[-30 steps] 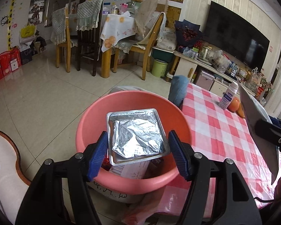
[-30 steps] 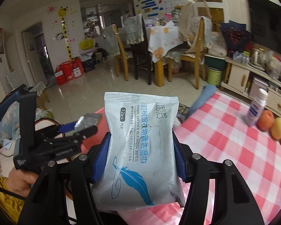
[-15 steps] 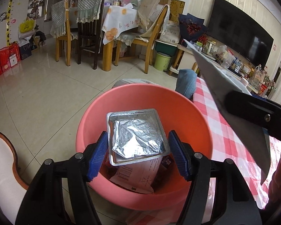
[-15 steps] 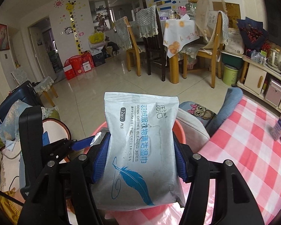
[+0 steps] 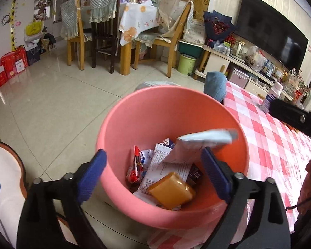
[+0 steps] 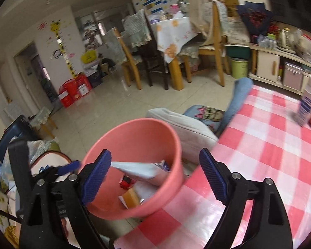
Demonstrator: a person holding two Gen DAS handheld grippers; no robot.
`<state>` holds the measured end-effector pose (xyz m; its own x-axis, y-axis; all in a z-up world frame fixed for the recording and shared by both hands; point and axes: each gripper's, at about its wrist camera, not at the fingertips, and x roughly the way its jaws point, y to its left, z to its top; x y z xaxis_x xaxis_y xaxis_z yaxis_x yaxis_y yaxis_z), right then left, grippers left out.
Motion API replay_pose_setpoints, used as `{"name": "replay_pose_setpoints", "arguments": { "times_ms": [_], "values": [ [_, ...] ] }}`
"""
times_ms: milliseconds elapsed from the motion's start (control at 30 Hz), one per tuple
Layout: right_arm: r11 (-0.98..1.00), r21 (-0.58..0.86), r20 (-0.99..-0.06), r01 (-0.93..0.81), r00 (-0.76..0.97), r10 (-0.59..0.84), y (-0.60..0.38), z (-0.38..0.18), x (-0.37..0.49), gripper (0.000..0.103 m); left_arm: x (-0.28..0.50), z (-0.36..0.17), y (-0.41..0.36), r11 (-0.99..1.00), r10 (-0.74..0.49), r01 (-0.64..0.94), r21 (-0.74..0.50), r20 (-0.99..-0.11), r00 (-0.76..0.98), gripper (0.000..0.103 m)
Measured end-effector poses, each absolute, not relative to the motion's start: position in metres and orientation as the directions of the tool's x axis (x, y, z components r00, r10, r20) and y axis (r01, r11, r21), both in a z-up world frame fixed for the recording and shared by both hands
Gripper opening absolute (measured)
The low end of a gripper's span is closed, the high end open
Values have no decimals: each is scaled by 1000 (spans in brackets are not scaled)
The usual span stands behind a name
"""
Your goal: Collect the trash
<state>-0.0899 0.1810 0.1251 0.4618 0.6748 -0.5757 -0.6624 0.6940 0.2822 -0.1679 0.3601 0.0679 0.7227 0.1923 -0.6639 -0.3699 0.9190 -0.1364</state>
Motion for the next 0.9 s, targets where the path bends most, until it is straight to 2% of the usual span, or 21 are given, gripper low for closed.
{"name": "replay_pose_setpoints", "arguments": {
  "times_ms": [367,667,900],
  "values": [
    [787,224,-627,-575,533,568,115,102,-116,89,-186,98,324,927,278,-371,-49,-575,769,99],
    [832,200,-637,-517,577,511,65,93,-130,89,-186,120,282,948,176,-289,-133,-537,825,99],
    [856,184,-638,-484,604,478,30,93,-140,89,-184,126,242,965,120,-224,-133,-538,835,99]
  ]
}}
